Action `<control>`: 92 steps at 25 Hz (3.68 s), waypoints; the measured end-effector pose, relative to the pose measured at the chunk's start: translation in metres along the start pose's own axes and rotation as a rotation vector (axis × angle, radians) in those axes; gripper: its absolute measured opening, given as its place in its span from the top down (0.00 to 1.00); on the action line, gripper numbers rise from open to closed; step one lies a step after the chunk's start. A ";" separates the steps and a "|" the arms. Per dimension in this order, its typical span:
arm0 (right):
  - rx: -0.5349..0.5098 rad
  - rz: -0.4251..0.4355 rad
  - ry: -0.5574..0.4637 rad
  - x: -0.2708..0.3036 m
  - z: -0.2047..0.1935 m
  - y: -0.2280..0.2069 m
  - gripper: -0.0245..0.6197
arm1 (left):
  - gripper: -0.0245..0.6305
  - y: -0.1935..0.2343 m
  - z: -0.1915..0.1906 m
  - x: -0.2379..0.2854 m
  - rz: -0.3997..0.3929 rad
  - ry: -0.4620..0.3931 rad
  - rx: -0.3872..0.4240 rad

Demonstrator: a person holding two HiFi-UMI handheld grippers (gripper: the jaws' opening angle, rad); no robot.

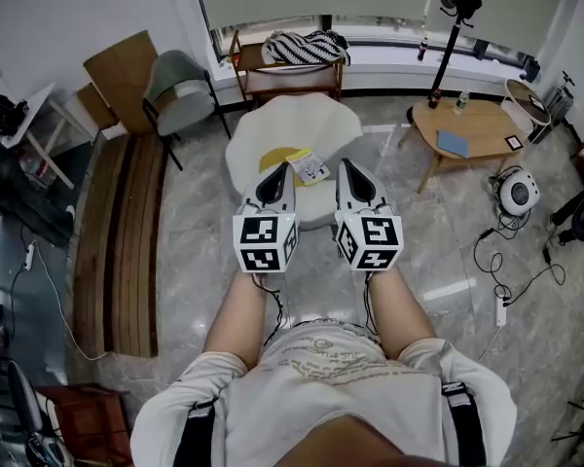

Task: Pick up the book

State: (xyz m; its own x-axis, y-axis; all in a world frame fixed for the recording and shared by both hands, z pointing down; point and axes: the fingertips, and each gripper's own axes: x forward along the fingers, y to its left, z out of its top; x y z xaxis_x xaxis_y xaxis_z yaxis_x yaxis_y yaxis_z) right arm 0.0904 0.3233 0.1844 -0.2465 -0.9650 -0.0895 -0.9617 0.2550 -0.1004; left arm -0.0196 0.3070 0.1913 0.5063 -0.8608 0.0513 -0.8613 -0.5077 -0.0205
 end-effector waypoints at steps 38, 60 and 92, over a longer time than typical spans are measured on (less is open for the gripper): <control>0.005 0.071 -0.015 0.012 -0.005 -0.082 0.92 | 0.94 -0.055 0.002 0.065 0.058 -0.051 0.067; 0.003 0.073 0.033 0.140 -0.040 -0.072 0.92 | 0.94 0.037 -0.025 0.154 0.032 -0.027 0.043; -0.017 0.030 0.097 0.419 -0.071 -0.073 0.92 | 0.94 0.241 -0.026 0.354 0.016 0.034 0.014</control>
State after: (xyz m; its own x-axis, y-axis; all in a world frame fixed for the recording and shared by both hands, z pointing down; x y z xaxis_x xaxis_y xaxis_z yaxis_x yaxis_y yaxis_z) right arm 0.0489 -0.1040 0.2244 -0.2849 -0.9586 0.0044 -0.9554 0.2836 -0.0822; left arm -0.0489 -0.1190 0.2306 0.4903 -0.8674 0.0848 -0.8685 -0.4944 -0.0354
